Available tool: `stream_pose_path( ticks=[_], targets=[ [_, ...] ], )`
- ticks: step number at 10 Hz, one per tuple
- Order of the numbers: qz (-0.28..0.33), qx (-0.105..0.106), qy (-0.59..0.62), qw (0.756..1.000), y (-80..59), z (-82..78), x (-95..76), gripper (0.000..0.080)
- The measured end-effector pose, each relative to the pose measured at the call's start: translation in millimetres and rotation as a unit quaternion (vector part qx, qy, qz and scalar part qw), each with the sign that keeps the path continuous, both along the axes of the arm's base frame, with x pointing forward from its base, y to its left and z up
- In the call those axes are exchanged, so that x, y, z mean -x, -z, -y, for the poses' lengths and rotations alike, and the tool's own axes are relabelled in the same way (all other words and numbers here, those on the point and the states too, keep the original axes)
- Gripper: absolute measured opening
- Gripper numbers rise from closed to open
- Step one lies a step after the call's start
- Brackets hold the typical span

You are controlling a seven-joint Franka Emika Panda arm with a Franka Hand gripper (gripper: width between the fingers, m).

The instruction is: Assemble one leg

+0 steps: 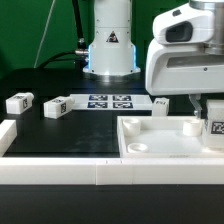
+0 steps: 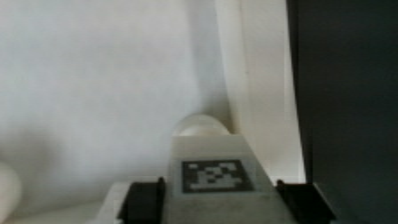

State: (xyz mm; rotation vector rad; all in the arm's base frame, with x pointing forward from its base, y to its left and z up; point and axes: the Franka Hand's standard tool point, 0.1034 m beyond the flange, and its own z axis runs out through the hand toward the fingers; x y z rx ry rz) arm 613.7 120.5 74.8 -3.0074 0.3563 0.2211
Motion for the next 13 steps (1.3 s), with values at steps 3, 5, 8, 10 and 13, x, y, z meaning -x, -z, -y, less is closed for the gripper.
stream_pose_path(
  ticks=[3, 5, 8, 10, 13],
  targets=[
    [-0.002, 0.016, 0.167, 0.986, 1.4, -3.9, 1.7, 0.0299],
    [-0.006, 0.023, 0.255, 0.967, 3.5, -9.3, 4.5, 0.0298],
    [-0.014, 0.020, 0.292, 0.956, 3.5, -12.2, 4.9, 0.0301],
    [-0.011, 0.017, 0.264, 0.964, 3.9, -14.2, 5.1, 0.0624],
    [0.013, -0.001, 0.095, 0.995, 4.0, -12.1, 3.0, 0.0644]
  ],
)
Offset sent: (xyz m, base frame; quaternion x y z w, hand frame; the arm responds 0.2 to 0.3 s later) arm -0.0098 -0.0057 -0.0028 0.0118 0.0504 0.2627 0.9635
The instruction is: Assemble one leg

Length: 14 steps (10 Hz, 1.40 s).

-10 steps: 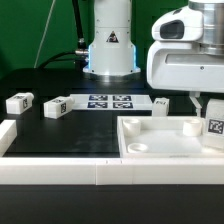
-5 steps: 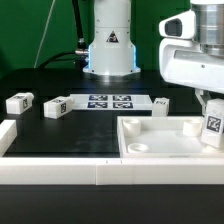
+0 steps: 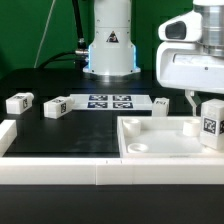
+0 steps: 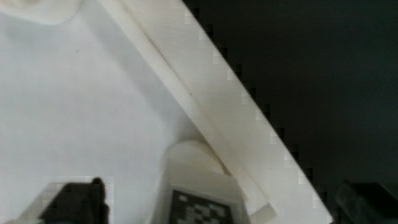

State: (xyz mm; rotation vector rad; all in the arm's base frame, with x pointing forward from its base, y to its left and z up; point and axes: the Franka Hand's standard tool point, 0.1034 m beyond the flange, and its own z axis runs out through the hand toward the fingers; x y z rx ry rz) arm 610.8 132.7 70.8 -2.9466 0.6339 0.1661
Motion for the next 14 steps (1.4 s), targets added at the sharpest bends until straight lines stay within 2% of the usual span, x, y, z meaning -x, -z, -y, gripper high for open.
stream_pose_path(
  ticks=[2, 5, 8, 11, 12, 13, 14],
  targets=[
    [0.016, -0.007, -0.095, 0.995, -2.7, 0.5, -3.4, 0.0649],
    [0.043, -0.018, -0.246, 0.968, -3.1, 3.4, -5.6, 0.0649],
    [0.068, -0.022, -0.376, 0.924, -3.5, 7.0, -8.9, 0.0649],
    [0.082, -0.027, -0.496, 0.864, -3.3, 10.5, -9.4, 0.0649],
    [0.082, -0.027, -0.495, 0.864, -3.3, 10.4, -9.4, 0.0649],
    [0.082, -0.027, -0.495, 0.865, -3.3, 10.5, -9.4, 0.0560],
    [0.082, -0.027, -0.495, 0.865, -3.3, 10.5, -9.4, 0.0560]
  ],
)
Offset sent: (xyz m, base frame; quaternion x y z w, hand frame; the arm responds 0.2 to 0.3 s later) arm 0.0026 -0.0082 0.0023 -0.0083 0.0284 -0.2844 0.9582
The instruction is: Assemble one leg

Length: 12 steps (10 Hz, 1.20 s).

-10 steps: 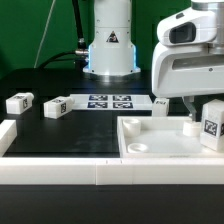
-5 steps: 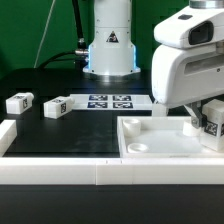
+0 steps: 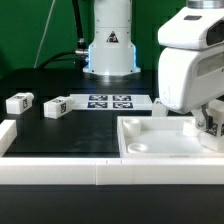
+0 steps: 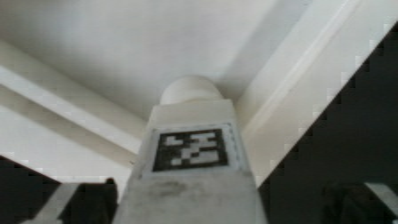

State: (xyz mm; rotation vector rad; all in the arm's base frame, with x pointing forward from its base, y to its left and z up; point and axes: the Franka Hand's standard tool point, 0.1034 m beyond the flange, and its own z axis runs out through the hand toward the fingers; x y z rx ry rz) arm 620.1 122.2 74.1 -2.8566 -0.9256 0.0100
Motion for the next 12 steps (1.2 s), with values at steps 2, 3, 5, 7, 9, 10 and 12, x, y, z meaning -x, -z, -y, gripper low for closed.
stream_pose_path(
  ticks=[2, 3, 5, 7, 9, 10, 12],
  targets=[
    [0.000, 0.000, 0.000, 1.000, 0.0, 0.4, -0.1, 0.0374],
    [-0.001, 0.000, 0.011, 1.000, 0.0, 0.5, -0.2, 0.0294],
    [-0.005, 0.000, 0.044, 0.999, 0.3, 1.0, 0.1, 0.0294],
    [-0.023, 0.000, 0.192, 0.981, 0.9, 3.3, 1.3, 0.0294],
    [-0.040, 0.007, 0.317, 0.948, 1.1, 4.3, 1.2, 0.0294],
    [-0.047, 0.010, 0.365, 0.930, 1.1, 4.4, 1.3, 0.0294],
    [-0.062, 0.021, 0.496, 0.866, 1.6, 4.4, 1.3, 0.0294]
  ],
)
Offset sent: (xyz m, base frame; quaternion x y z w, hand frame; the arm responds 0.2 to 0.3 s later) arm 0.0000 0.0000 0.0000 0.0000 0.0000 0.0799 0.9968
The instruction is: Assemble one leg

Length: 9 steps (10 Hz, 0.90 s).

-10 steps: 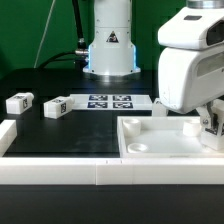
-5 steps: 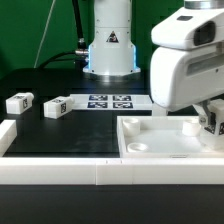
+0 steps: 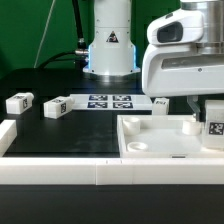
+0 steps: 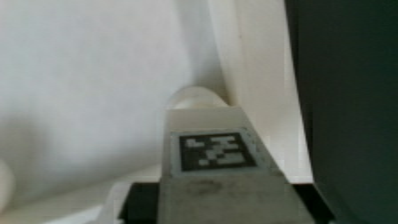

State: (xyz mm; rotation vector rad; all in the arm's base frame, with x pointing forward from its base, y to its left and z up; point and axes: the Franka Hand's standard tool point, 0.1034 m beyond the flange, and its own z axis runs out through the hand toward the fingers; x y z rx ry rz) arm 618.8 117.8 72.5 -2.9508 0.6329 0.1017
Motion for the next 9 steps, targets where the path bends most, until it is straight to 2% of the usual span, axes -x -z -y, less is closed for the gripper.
stream_pose_path(
  ticks=[2, 5, 7, 9],
  targets=[
    [-0.010, 0.005, 0.106, 0.994, 0.1, 0.3, -1.2, 0.0294],
    [-0.031, 0.008, 0.274, 0.961, 1.2, -5.5, 0.0, 0.0294],
    [-0.041, -0.001, 0.317, 0.948, 1.3, -5.8, -0.1, 0.0293],
    [-0.054, -0.007, 0.380, 0.923, 1.2, -8.5, 0.1, 0.0293]
  ],
)
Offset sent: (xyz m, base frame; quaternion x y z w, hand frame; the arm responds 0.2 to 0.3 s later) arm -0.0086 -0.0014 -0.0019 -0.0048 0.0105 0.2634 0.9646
